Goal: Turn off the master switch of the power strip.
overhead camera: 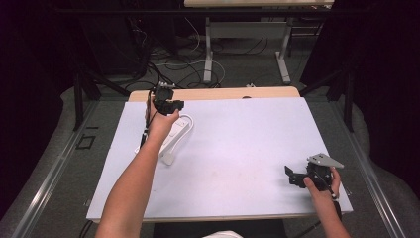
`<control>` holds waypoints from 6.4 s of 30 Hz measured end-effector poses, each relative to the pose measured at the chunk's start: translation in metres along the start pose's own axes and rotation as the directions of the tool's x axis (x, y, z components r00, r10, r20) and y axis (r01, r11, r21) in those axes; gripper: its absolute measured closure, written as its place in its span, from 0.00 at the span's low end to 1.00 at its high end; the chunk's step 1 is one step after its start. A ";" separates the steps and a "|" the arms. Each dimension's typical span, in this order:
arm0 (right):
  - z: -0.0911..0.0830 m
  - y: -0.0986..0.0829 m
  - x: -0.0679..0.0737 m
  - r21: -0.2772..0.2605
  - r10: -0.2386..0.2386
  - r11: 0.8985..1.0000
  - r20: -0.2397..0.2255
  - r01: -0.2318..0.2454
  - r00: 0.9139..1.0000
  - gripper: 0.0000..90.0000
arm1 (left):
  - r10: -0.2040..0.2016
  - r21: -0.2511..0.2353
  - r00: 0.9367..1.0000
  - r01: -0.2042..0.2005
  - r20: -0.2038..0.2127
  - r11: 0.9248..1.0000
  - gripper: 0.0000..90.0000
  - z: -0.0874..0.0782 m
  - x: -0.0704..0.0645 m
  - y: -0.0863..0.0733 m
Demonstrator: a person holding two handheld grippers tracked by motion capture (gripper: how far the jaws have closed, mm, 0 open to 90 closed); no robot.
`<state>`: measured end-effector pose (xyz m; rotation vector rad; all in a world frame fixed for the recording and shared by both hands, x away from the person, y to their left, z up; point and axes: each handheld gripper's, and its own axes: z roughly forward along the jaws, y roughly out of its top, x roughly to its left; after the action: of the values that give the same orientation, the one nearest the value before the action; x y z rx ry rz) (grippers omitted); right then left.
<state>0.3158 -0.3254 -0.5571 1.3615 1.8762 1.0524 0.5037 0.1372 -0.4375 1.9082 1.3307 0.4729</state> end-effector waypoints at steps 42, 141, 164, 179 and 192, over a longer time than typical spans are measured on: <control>0.000 -0.001 -0.001 0.001 0.013 1.000 -0.003 -0.013 1.000 0.00 | -0.075 0.163 0.994 0.088 -0.084 0.983 1.00 0.060 0.008 -0.014; -0.002 -0.002 -0.003 0.001 -0.001 1.000 -0.006 0.001 1.000 0.00 | -0.081 0.233 0.988 0.110 -0.130 0.966 1.00 0.075 0.021 -0.032; -0.002 -0.001 -0.002 0.006 0.001 1.000 -0.004 -0.001 1.000 0.00 | -0.098 0.212 0.988 0.122 -0.116 0.970 0.86 0.068 0.025 -0.030; -0.001 -0.001 -0.002 -0.002 -0.014 1.000 -0.011 0.014 1.000 0.00 | -0.119 0.189 0.989 0.134 -0.086 0.973 0.68 0.062 0.027 -0.029; -0.001 0.000 -0.001 -0.001 -0.008 1.000 -0.010 0.008 1.000 0.00 | -0.115 0.158 0.992 0.122 -0.051 0.980 0.55 0.055 0.024 -0.026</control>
<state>0.3147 -0.3267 -0.5567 1.3495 1.8870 1.0576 0.5332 0.1435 -0.4955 1.9438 1.5403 0.3561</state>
